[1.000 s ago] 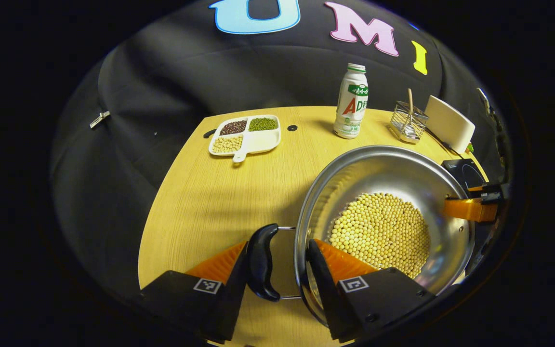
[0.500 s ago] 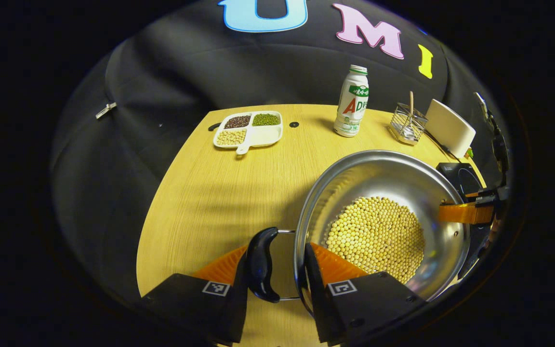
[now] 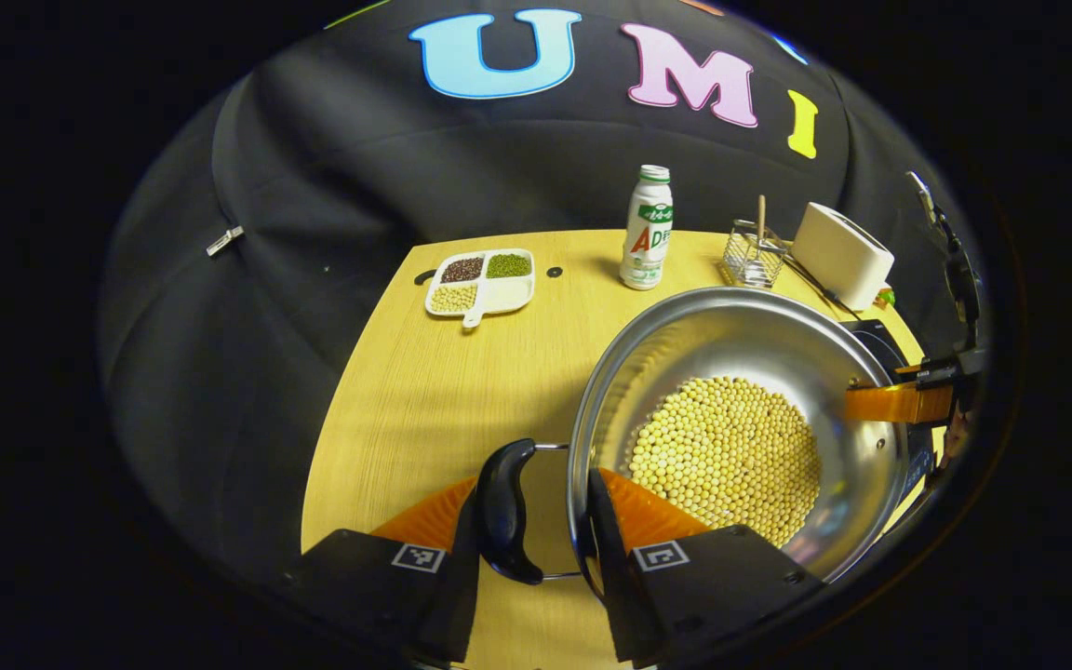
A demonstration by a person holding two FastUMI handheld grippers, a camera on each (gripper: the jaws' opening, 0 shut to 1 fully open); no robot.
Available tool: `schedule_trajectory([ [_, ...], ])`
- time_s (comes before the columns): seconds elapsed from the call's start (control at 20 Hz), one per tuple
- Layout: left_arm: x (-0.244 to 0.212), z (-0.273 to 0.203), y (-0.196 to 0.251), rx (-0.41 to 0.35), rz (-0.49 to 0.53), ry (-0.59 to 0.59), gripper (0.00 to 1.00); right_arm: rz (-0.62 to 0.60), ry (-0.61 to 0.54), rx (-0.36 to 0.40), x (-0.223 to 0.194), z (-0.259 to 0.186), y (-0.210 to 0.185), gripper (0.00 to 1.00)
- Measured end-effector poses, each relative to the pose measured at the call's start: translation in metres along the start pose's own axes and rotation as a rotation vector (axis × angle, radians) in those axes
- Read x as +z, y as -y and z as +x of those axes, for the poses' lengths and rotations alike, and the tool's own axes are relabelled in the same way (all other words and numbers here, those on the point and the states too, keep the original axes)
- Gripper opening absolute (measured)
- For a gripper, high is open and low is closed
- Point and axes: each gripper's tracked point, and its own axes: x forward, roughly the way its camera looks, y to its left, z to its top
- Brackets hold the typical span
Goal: First push the handle of the pot to place it horizontally, then grasp the pot with both hands and set it on the induction cooktop.
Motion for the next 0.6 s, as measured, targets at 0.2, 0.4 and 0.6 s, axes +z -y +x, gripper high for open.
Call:
schedule_trajectory([
  [0.2, 0.008, -0.022, 0.023, -0.004, 0.003, 0.008, 0.56, 0.006, 0.011, -0.001, 0.000, -0.026, 0.019, 0.53],
  [0.4, 0.017, -0.033, 0.056, -0.026, 0.019, 0.015, 0.58, 0.025, 0.023, -0.017, -0.001, -0.049, 0.048, 0.53],
  [0.6, 0.030, -0.040, 0.091, -0.046, 0.038, 0.021, 0.58, 0.044, 0.040, -0.036, 0.001, -0.069, 0.080, 0.53],
])
